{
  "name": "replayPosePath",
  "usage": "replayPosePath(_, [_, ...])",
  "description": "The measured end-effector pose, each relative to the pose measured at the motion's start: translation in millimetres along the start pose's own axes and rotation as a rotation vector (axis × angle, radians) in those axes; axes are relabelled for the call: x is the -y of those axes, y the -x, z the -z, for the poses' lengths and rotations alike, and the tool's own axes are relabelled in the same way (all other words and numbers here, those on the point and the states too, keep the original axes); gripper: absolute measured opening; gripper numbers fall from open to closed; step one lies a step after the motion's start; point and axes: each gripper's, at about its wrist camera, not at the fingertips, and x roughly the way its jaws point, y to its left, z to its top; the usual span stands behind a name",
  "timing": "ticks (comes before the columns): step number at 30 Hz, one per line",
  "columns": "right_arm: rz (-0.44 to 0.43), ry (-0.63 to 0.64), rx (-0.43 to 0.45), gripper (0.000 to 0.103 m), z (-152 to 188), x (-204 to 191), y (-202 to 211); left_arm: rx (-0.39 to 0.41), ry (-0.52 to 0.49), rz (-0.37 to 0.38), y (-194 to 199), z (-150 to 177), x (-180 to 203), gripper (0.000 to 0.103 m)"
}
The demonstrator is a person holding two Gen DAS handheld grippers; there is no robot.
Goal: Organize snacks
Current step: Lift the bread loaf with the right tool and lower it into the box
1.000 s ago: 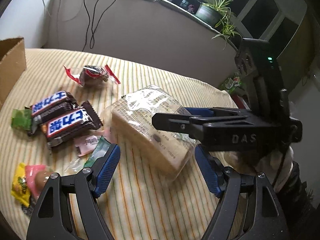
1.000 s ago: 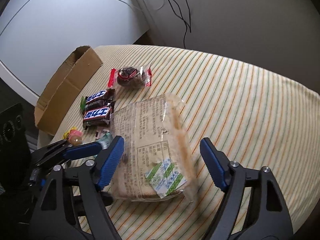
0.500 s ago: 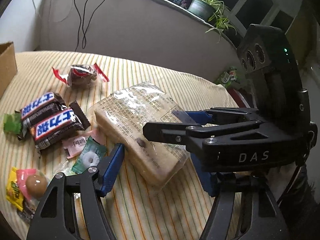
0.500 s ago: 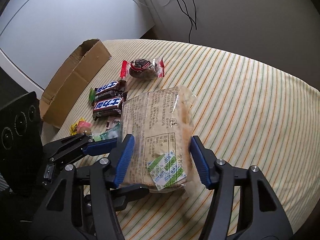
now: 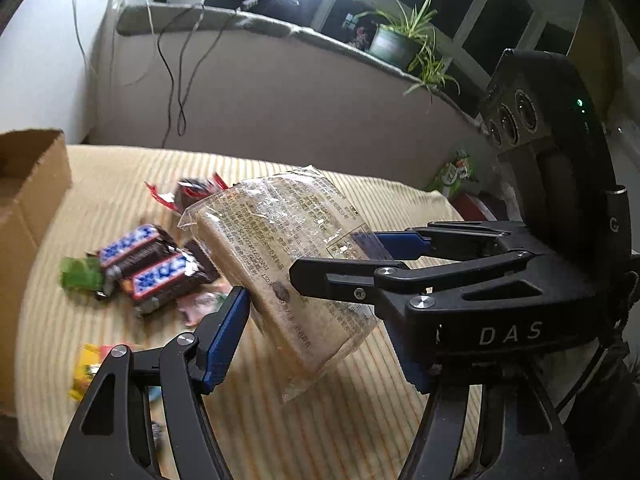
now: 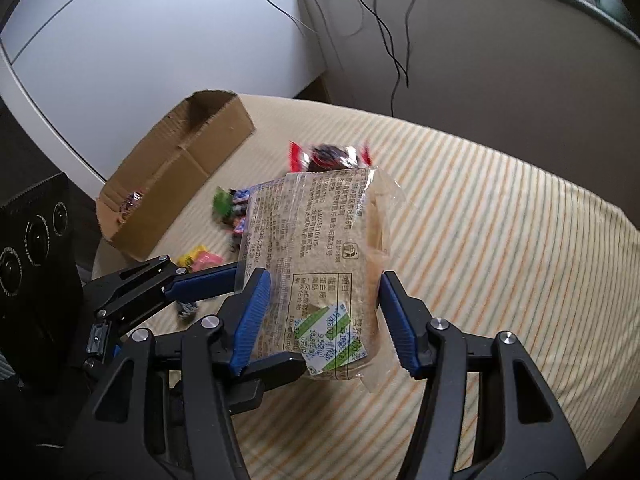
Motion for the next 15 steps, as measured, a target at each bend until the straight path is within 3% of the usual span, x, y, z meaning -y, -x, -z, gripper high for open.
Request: replayPosePath(15, [-0.059,0.089,0.046,0.059,-48,-82,-11,0.133,0.031,-0.112,64,-10,-53,0.067])
